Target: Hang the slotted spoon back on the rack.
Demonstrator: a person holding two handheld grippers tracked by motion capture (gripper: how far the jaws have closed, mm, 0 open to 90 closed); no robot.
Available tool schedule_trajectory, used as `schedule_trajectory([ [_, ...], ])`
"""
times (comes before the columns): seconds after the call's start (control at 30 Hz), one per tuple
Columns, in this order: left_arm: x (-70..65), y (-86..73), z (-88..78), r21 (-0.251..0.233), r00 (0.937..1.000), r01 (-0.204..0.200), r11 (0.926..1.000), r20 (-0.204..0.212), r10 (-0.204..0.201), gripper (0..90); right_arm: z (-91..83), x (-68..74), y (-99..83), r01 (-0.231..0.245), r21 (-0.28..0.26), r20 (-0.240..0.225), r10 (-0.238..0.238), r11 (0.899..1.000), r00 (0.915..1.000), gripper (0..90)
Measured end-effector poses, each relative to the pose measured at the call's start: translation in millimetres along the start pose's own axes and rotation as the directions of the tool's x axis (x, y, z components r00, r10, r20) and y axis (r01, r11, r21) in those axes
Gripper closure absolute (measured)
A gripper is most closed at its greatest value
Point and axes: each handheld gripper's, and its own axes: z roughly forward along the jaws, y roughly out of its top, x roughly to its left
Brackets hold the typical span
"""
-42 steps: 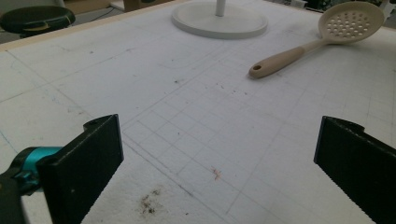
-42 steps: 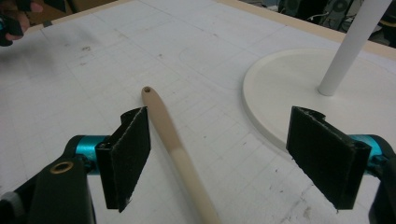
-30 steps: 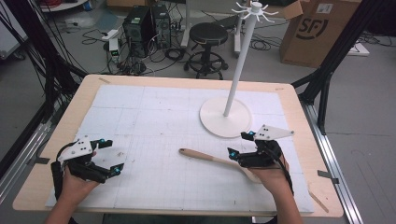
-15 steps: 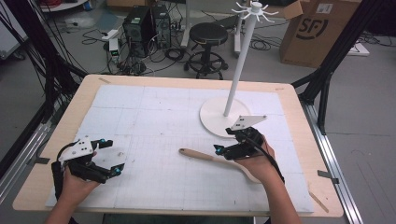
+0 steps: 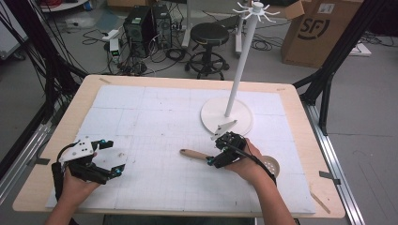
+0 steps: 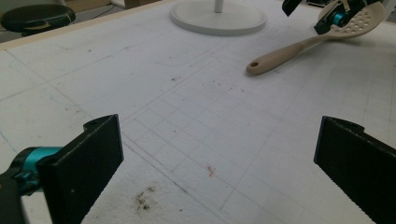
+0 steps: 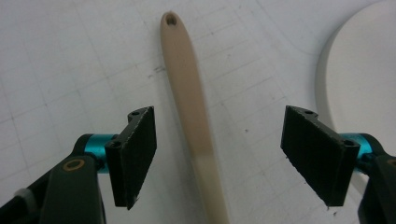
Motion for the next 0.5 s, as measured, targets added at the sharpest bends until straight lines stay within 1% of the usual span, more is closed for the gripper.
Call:
schedule_trajectory([
  [0.03,0.0,0.0,0.0,0.0,1.0,0.0,1.0,0.0,0.0,1.8,2.2,-0.3,-0.2,0.0,0.014,-0.001,0.0,1.0,1.0,28.0],
  [0.07,0.1,0.0,0.0,0.0,1.0,0.0,1.0,0.0,0.0,1.8,4.3,-0.5,-0.4,0.001,0.03,0.001,-0.001,1.0,1.0,30.1],
  [0.1,0.0,0.0,0.0,0.001,1.0,-0.001,1.0,-0.002,0.001,1.8,8.8,-1.0,-1.1,0.005,0.06,-0.005,-0.004,0.998,1.0,32.7],
  [0.13,0.1,0.0,0.0,0.005,1.0,-0.002,1.0,-0.006,0.002,1.8,10.9,-0.7,-1.4,0.002,0.072,-0.005,-0.002,0.997,1.0,33.4],
  [0.17,0.1,0.1,0.1,0.005,1.0,-0.001,1.0,-0.006,0.001,1.8,10.9,-0.7,-1.4,0.002,0.072,-0.005,-0.002,0.997,1.0,33.4],
  [0.23,0.1,0.1,-0.1,0.006,1.0,-0.003,1.0,-0.007,0.003,1.8,14.5,-0.8,-2.2,0.002,0.079,-0.012,-0.001,0.997,0.9999,36.6],
  [0.27,0.1,0.1,-0.1,0.006,1.0,-0.003,1.0,-0.006,0.003,1.8,16.3,-1.0,-2.7,-0.001,0.085,-0.019,0.002,0.996,0.9998,38.3],
  [0.3,0.0,0.0,-0.1,0.003,1.0,-0.001,1.0,-0.007,0.001,1.8,19.6,-0.3,-3.5,-0.002,0.099,-0.023,0.004,0.995,0.9997,42.1],
  [0.33,0.0,0.0,-0.2,0.002,1.0,0.0,1.0,-0.008,0.0,1.8,19.6,-0.3,-3.5,-0.002,0.099,-0.023,0.004,0.995,0.9997,42.1],
  [0.37,-0.1,0.0,-0.1,0.001,1.0,0.002,1.0,-0.008,-0.002,1.8,21.1,-0.1,-3.8,-0.001,0.111,-0.028,0.005,0.994,0.9996,45.1],
  [0.4,0.0,0.0,-0.1,0.002,0.9999,0.001,1.0,-0.012,-0.001,1.8,22.4,0.4,-3.9,-0.002,0.122,-0.031,0.006,0.992,0.9995,45.8],
  [0.43,0.2,0.0,-0.2,0.006,0.9999,-0.001,1.0,-0.014,0.001,1.8,24.4,-0.3,-4.2,0.005,0.134,-0.033,0.0,0.991,0.9995,48.4],
  [0.47,0.1,0.0,-0.1,0.006,0.9999,0.002,1.0,-0.016,-0.002,1.8,24.4,-0.3,-4.2,0.005,0.134,-0.033,0.0,0.991,0.9995,48.4],
  [0.5,0.1,-0.1,-0.1,0.005,0.9999,0.002,1.0,-0.016,-0.002,1.8,24.6,-0.4,-4.1,-0.002,0.139,-0.036,0.007,0.99,0.9993,50.6],
])
